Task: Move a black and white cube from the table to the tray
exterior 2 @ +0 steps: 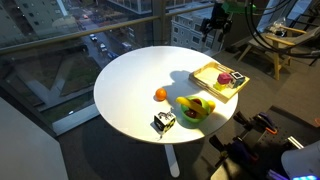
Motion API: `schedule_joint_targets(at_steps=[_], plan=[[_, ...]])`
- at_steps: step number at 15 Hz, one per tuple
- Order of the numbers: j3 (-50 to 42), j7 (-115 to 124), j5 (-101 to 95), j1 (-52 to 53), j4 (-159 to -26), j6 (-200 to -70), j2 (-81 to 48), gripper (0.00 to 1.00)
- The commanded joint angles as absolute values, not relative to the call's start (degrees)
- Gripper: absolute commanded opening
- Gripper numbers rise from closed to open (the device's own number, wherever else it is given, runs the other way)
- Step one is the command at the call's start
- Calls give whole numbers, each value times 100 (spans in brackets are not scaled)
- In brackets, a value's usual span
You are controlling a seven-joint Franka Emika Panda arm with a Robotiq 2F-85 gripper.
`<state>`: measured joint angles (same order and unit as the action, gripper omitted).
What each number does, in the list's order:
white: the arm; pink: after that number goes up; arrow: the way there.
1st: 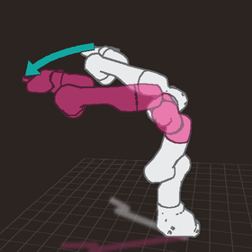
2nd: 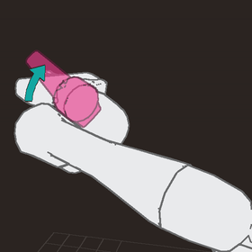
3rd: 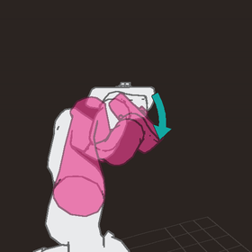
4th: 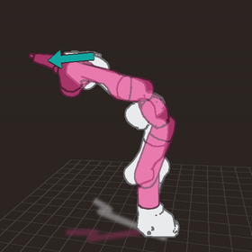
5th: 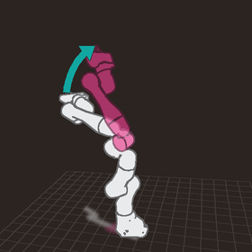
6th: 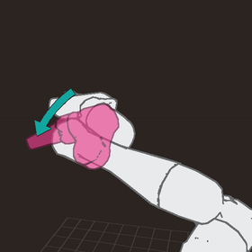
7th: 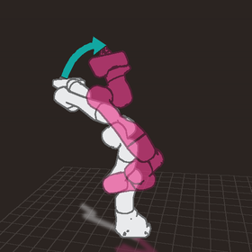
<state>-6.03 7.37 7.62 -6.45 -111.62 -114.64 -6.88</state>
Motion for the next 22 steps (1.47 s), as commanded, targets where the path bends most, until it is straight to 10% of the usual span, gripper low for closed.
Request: schedule_joint_targets(at_steps=[1, 22], plan=[[-572, 622, 595, -588, -10950, -11029, -474, 100], [-390, 306, 157, -463, -10432, -10655, 139, 100]])
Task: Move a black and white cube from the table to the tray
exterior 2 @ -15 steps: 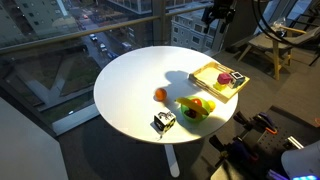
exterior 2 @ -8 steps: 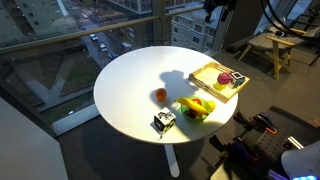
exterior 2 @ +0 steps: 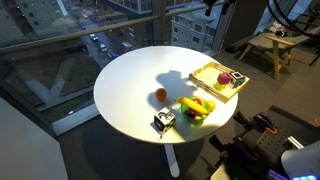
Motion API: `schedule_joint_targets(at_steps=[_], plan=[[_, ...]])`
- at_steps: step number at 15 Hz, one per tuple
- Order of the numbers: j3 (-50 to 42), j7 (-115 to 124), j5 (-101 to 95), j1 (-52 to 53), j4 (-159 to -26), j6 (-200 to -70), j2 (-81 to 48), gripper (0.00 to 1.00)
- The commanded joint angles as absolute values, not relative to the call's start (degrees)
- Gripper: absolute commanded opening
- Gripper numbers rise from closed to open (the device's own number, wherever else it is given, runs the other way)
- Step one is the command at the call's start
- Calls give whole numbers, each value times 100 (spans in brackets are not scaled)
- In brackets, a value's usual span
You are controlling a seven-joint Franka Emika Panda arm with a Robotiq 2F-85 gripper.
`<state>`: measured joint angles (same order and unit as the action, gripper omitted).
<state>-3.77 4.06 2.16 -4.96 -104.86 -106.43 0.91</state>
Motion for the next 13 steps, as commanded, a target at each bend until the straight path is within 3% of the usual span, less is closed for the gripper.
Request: schedule_joint_targets(at_steps=[1, 13], plan=[[-390, 288, 191, -465, -10423, -10640, 131, 100], [-396, 385, 216, -473, -10469, -10632, 92, 100]])
